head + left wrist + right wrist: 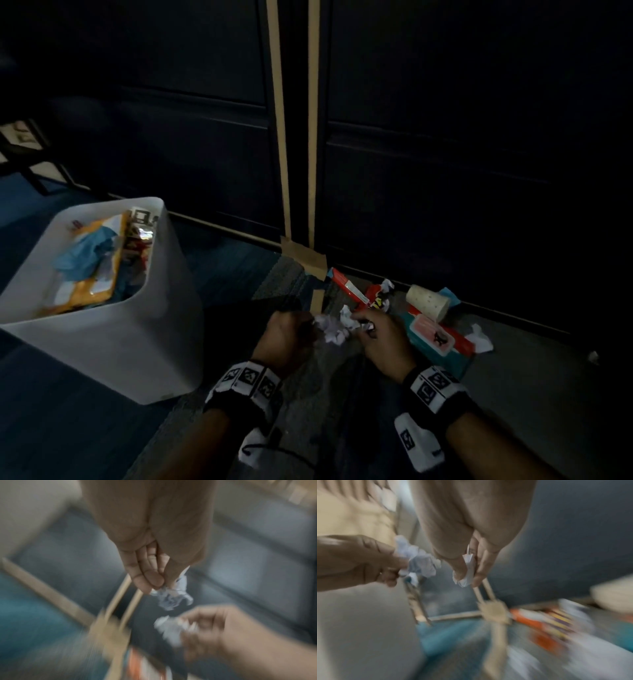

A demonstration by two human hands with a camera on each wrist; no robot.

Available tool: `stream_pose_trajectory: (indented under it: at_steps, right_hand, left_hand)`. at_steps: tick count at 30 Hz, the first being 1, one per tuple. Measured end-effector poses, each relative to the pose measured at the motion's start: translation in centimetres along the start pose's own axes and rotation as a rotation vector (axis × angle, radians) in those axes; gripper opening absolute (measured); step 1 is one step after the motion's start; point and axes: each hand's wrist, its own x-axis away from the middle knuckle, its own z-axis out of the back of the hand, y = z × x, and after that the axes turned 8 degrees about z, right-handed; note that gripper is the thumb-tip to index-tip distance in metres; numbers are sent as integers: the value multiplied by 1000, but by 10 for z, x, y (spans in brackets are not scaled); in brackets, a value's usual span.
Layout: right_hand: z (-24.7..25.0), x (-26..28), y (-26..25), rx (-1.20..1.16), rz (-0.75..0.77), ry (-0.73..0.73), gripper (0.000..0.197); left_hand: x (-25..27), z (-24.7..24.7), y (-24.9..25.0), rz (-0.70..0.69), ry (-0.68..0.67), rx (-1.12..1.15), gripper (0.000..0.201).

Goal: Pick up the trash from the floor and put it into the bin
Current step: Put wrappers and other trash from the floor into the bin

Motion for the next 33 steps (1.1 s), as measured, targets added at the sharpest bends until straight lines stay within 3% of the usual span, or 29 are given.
stream_pose_trajectory:
  at_steps: [2,5,11,16,22,26,30,33]
  right_hand:
    - [5,-17,-30,-58,59,55,28]
    - [10,-38,-86,-124,195,115,24]
    - [1,-61,-192,-266,479,176,21]
    - [-25,-71,-260,-313,651,182,23]
    - [-66,-86,-300,-216,806,187,24]
    - [-89,-95,-305,26,836,53,18]
    - [-96,-94,-298,209,821,-15,58]
    - [-96,-95,-293,186,831,-58,70]
  left_hand:
    - [5,42,18,-46,143,14,24]
    - [20,104,39,-144,411,-144,36]
    - [63,213,45,-243,699,-183,25]
    - [83,276,7,-106,918,-336,25]
    - [89,296,-39,26,873,-404,27]
    - [79,283,-56,119,731,-376,33]
    - [74,279,-66,147,482,-458,26]
    - [69,277,-68,234,349,-528,42]
